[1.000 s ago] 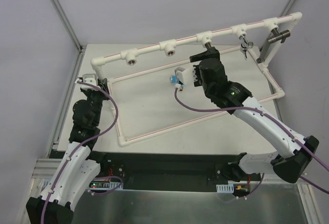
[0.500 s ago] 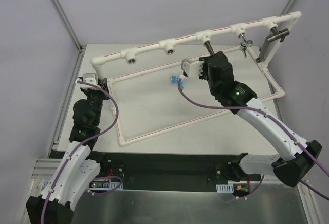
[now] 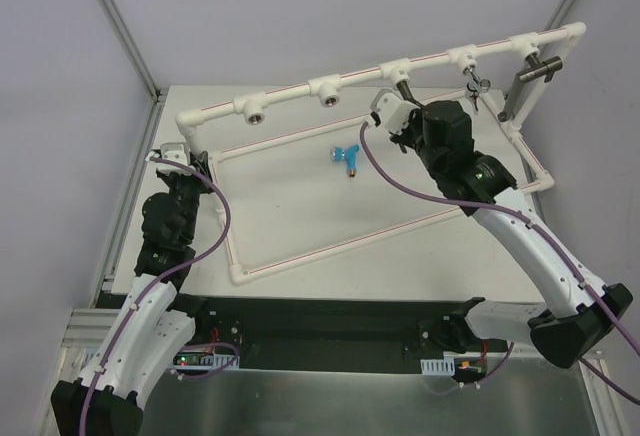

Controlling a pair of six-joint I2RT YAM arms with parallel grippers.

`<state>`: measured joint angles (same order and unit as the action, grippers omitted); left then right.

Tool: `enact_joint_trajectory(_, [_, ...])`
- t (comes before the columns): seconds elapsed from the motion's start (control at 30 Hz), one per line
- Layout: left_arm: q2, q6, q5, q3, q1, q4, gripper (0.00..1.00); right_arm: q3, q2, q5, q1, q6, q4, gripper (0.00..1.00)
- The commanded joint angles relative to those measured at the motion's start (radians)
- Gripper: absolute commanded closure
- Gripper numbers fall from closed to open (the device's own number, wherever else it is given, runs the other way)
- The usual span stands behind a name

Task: Install the water faucets

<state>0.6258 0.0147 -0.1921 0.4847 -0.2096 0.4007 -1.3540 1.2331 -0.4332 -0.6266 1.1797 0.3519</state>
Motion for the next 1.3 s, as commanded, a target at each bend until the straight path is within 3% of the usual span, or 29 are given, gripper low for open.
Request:
enact_joint_trajectory(0.0, [-0.003, -0.025, 0.063, 0.011, -0.016, 0.046, 1.00, 0.004, 0.025, 0.224, 0.037, -0.389, -0.100, 0.98])
enact_joint_trajectory(0.37, [-0.008, -0.024, 0.062, 0.011, -0.016, 0.046, 1.00, 0.073, -0.014, 0.508, 0.211, -0.865, -0.234, 0.99])
enact_joint_trajectory(0.57, [-0.015, -0.024, 0.057, 0.012, -0.016, 0.041, 1.00, 0.067, -0.035, 0.522, 0.211, -0.812, -0.208, 0.97])
enact_joint_trajectory(0.67, [-0.009, -0.024, 0.049, 0.015, -0.016, 0.038, 1.00, 0.044, -0.064, 0.489, 0.211, -0.744, -0.127, 0.70])
enact_joint_trajectory(0.7, [-0.008, -0.024, 0.049, 0.015, -0.016, 0.038, 1.00, 0.038, -0.073, 0.479, 0.211, -0.708, -0.113, 0.55])
enact_joint_trajectory(0.9, [0.008, -0.024, 0.056, 0.026, -0.016, 0.038, 1.00, 0.007, -0.162, 0.393, 0.212, -0.583, -0.028, 0.11])
enact_joint_trajectory(1.0, [0.009, -0.024, 0.054, 0.032, -0.016, 0.040, 1.00, 0.004, -0.211, 0.350, 0.212, -0.539, -0.013, 0.00])
enact_joint_trajectory(1.13, [0.015, -0.028, 0.056, 0.046, -0.016, 0.040, 0.97, 0.009, -0.282, 0.288, 0.212, -0.517, -0.004, 0.04])
enact_joint_trajectory(1.27, [0.000, -0.032, 0.054, 0.066, -0.016, 0.029, 0.87, 0.016, -0.331, 0.217, 0.212, -0.551, 0.002, 0.04])
